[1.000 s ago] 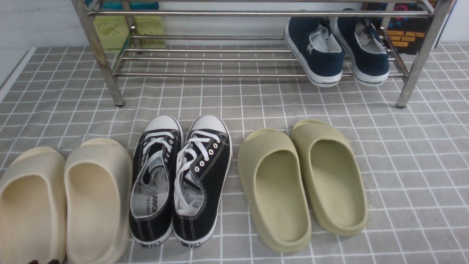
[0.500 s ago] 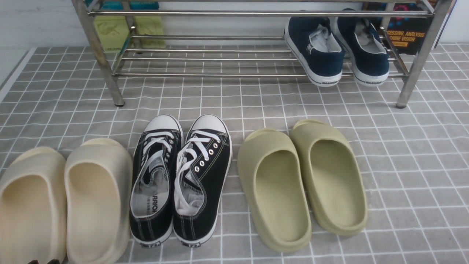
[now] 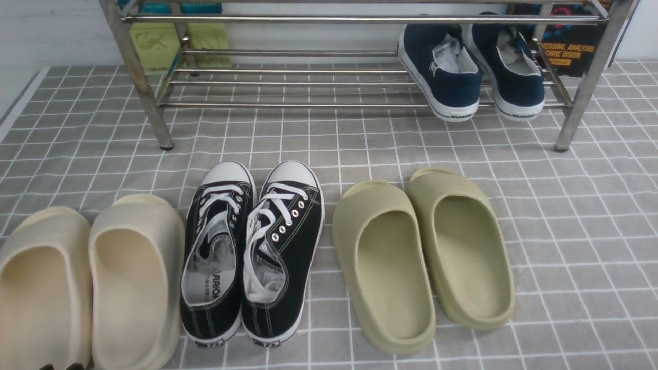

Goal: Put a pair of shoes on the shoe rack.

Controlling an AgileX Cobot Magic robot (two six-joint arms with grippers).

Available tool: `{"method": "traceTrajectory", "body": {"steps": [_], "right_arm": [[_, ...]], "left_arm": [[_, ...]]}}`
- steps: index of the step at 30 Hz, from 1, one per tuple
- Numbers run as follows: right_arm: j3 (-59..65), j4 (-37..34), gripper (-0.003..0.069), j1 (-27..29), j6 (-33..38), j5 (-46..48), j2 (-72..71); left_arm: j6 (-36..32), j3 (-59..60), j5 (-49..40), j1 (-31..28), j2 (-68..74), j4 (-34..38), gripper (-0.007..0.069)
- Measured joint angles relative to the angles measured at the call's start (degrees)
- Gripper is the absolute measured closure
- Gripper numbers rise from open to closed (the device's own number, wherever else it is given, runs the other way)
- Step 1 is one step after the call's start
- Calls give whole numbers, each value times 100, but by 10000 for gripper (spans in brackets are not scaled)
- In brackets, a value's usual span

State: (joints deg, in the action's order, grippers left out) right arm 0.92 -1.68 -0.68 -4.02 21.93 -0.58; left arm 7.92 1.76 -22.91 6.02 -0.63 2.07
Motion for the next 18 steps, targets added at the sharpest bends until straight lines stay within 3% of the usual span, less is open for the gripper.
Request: {"method": "traceTrajectory", "body": {"steps": [18], "right_arm": [[0,0,601,0,0,7,0]], "left_arm": [[0,0,0,0,0,0,386]]}}
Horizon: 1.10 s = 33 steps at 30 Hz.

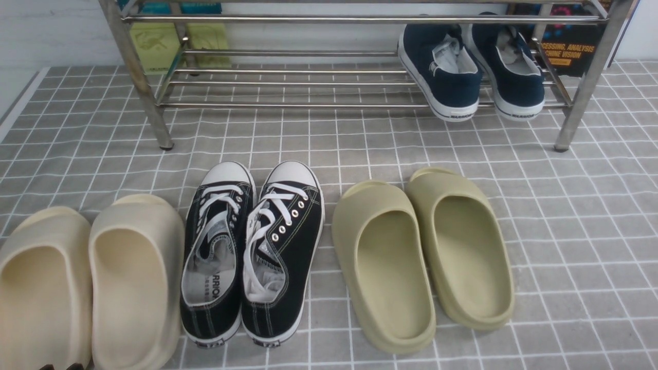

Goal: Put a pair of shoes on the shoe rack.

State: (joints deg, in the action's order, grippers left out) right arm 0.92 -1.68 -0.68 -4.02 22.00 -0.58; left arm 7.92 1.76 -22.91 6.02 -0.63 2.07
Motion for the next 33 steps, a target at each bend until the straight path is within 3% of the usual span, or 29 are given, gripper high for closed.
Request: {"method": "traceTrajectory", "body": {"steps": [33], "right_arm": [[0,0,568,0,0,1,0]], "left_arm": [[0,0,0,0,0,0,386]]}}
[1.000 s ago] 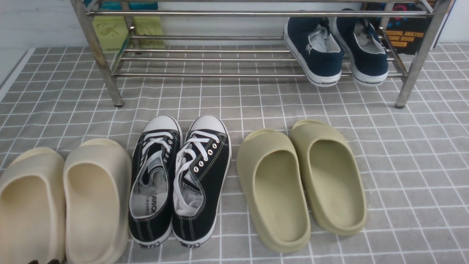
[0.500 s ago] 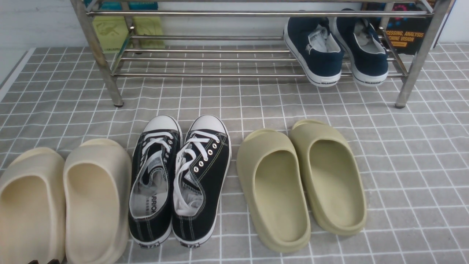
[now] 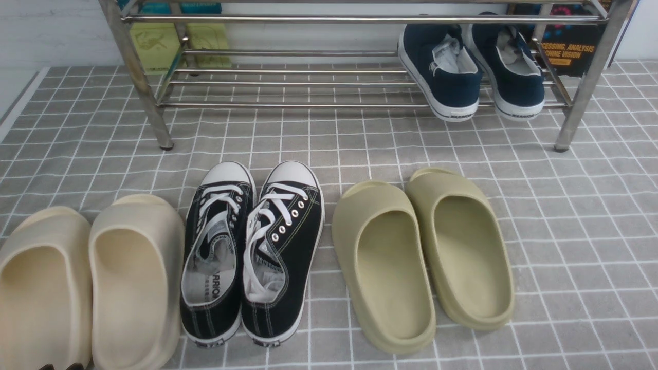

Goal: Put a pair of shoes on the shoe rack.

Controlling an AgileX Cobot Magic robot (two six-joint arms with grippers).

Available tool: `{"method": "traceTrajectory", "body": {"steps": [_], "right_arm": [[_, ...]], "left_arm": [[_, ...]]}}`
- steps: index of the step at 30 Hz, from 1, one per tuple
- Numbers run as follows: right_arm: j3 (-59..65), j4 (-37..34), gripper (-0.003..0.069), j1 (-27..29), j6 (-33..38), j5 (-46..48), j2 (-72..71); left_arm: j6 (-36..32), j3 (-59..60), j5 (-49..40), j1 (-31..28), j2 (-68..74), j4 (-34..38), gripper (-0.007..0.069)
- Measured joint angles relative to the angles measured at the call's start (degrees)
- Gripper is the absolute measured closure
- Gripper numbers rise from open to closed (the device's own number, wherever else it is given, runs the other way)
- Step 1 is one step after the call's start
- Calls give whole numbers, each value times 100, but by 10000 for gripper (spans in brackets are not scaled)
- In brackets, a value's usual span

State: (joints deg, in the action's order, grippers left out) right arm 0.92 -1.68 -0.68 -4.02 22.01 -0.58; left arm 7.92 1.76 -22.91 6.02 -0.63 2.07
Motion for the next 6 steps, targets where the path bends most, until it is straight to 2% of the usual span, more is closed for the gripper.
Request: {"method": "traceTrajectory", "body": {"steps": [6], "right_arm": [[0,0,562,0,0,0,0]], "left_arm": [[0,0,0,0,0,0,386]]}}
